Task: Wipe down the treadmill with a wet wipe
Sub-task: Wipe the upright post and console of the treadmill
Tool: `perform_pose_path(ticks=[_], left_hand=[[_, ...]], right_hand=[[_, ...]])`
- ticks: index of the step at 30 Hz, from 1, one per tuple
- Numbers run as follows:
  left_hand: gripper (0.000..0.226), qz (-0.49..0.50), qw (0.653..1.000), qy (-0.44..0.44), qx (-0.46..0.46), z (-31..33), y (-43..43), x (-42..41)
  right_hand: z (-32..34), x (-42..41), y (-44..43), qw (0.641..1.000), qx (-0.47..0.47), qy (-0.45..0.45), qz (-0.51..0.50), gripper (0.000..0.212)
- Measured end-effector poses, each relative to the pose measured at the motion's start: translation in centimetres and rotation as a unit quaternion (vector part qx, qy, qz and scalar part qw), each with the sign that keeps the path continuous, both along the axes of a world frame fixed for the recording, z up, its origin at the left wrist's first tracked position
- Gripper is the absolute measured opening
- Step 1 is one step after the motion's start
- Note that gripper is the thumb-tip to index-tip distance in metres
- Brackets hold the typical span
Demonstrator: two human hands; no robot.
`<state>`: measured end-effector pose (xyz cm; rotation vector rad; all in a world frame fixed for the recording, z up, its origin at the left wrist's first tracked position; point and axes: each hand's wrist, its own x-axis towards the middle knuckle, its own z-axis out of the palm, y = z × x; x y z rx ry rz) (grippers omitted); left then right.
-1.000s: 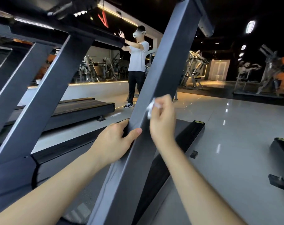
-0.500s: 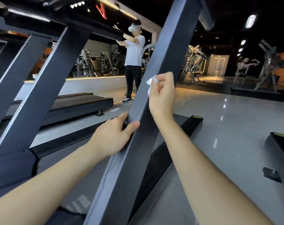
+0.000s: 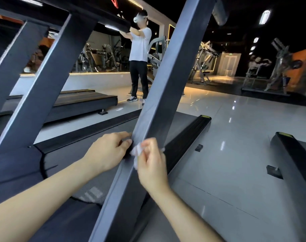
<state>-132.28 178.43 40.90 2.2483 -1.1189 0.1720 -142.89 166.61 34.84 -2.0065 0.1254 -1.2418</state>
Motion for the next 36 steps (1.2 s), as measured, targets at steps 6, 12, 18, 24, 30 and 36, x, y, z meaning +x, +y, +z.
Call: perform_pose_path(ticks=[6,12,18,24,30,36], left_hand=[[0.054,-0.014,0.998,0.043,0.039,-0.9,0.7,-0.5],[0.049,-0.048,0.993,0.106,-0.003,-2.6,0.8,-0.3],[0.051,-0.048,0.986,0.151,-0.042,-3.1,0.8,-0.5],[0.049,-0.044,0.982,0.180,-0.036,-3.4,1.0,-0.5],[0.056,-0.062,0.974,0.211,-0.063,-3.9,1.0,-0.3],[0.069,-0.035,0.966,0.247,-0.070,-4.3,0.9,-0.2]], right_hand=[[9.4,4.1,-6.1,0.987,0.072,-0.070,-0.126,0.012],[-3.6,0.1,2.3,0.993,0.113,-0.028,0.004,0.021],[-5.7,-1.0,2.9,0.989,0.119,0.007,0.084,0.023],[3.9,5.0,-6.9,0.980,0.174,-0.088,-0.033,0.013],[-8.8,-0.6,2.0,0.992,0.120,0.032,0.035,0.009],[-3.7,0.1,-2.3,0.984,0.164,-0.014,0.061,0.011]])
